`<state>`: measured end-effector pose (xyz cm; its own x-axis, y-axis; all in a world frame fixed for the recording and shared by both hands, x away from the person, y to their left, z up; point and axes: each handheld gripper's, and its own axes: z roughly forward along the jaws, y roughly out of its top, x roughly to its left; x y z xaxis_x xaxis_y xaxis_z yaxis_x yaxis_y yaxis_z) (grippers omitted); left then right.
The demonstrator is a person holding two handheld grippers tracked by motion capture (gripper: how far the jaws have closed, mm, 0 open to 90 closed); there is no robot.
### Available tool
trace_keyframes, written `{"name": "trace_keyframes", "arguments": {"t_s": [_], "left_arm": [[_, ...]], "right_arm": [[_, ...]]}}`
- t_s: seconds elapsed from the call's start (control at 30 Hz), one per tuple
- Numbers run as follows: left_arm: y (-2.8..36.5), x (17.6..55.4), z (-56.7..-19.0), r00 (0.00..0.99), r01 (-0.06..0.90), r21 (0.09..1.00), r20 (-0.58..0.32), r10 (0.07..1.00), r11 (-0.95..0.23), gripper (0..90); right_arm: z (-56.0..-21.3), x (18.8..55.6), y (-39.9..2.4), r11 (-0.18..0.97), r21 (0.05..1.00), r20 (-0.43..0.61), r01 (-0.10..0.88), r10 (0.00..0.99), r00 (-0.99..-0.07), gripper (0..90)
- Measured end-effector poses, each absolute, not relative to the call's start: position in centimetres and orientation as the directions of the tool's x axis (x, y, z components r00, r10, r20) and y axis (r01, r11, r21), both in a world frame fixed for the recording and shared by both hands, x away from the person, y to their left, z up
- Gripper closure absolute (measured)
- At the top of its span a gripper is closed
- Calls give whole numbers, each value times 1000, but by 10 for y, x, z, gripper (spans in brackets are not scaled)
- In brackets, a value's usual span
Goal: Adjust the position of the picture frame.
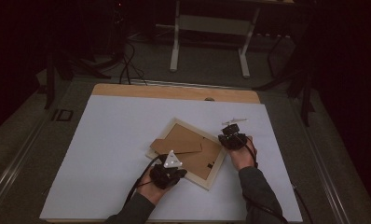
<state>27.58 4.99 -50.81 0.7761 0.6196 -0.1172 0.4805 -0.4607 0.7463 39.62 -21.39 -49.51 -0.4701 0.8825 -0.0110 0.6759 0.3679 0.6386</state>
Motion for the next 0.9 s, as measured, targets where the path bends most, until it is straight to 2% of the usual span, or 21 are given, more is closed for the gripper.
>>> {"name": "trace_keyframes", "arguments": {"t_s": [0.43,0.53,0.63,0.9], "left_arm": [[102,311,-473,681,492,784,-74,728,-380,900],[118,320,-468,648,521,794,-130,750,-313,900],[130,329,-467,620,537,795,-146,771,-281,900],[145,349,-477,574,570,777,-145,806,-266,900]], "right_arm": [[-496,375,-233,332,639,8,693,899,-438,882],[-498,369,-240,332,629,10,702,900,-435,893],[-501,364,-246,324,619,17,715,905,-425,897],[-515,350,-249,299,601,55,742,910,-411,898]]}}
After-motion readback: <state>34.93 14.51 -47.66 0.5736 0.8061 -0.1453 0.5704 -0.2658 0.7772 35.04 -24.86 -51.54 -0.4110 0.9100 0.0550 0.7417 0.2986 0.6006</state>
